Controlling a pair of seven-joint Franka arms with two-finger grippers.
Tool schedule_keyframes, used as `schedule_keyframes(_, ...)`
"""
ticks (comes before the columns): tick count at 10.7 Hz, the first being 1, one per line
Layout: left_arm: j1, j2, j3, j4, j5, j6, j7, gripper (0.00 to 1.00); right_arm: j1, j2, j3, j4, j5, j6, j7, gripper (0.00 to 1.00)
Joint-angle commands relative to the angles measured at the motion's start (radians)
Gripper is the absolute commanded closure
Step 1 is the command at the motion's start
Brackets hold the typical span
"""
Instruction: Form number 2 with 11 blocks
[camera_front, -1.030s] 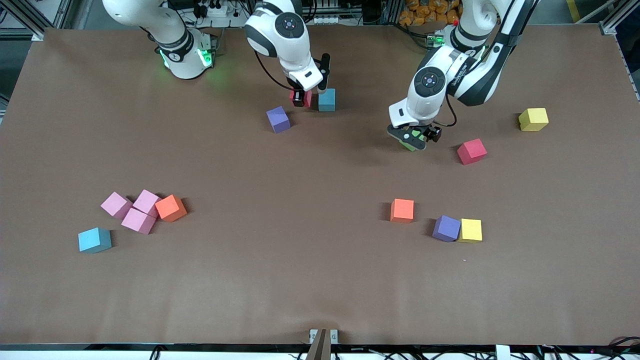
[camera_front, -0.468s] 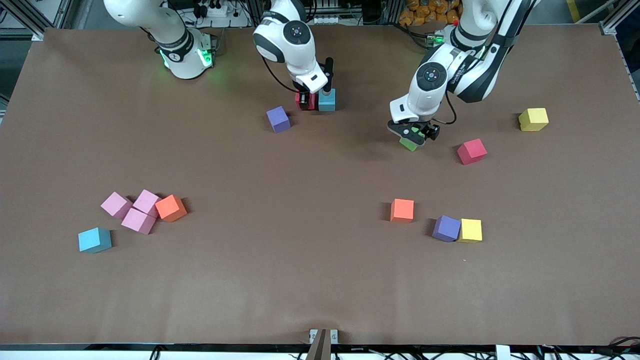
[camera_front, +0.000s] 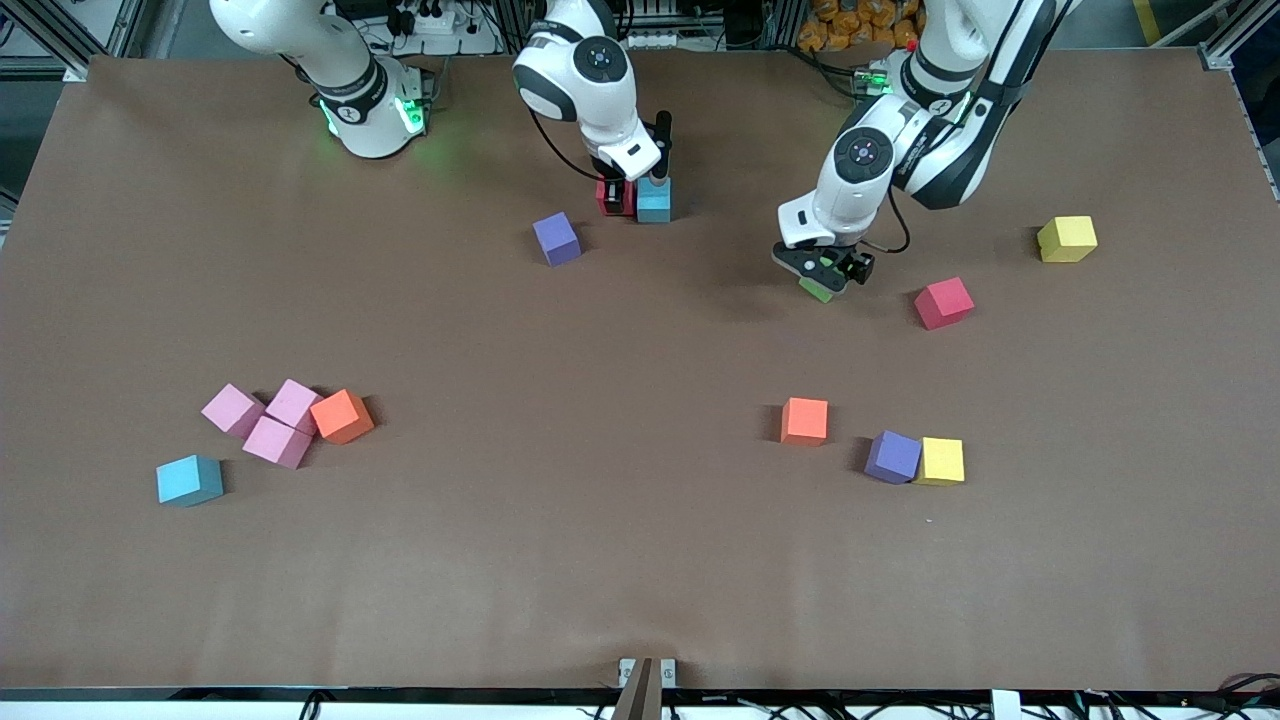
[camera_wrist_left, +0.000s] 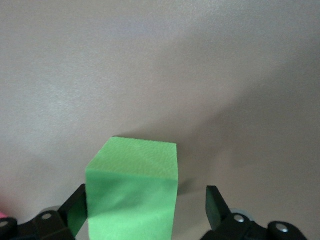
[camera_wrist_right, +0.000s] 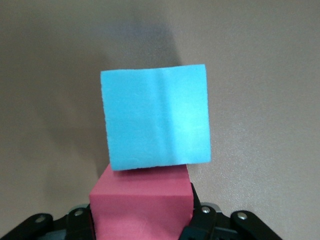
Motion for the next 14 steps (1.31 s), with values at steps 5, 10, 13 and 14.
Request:
schedule_keyframes(5,0.006,0.007,0.004,-0.004,0.011,0.028,-0.003,0.97,0.045,0.053,-0.046,0.047,-0.013,-0.004,0.027,0.73)
schedule_keyframes(10,-0.014,-0.044,-0.163,0.036,-0.067,-0.064,-0.583,0.99,0.057,0.065,-0.046,0.046,-0.014,0.009,0.061,0.00)
schedule_keyframes(13,-0.007,-0.044,-0.237,0.047,-0.188,-0.064,-0.921,1.00,0.051,0.047,-0.044,0.043,-0.016,-0.002,0.055,0.00)
schedule_keyframes(14,0.001,-0.050,-0.241,0.047,-0.273,-0.064,-1.004,1.00,0.045,0.027,-0.044,0.040,-0.016,-0.011,0.049,0.00)
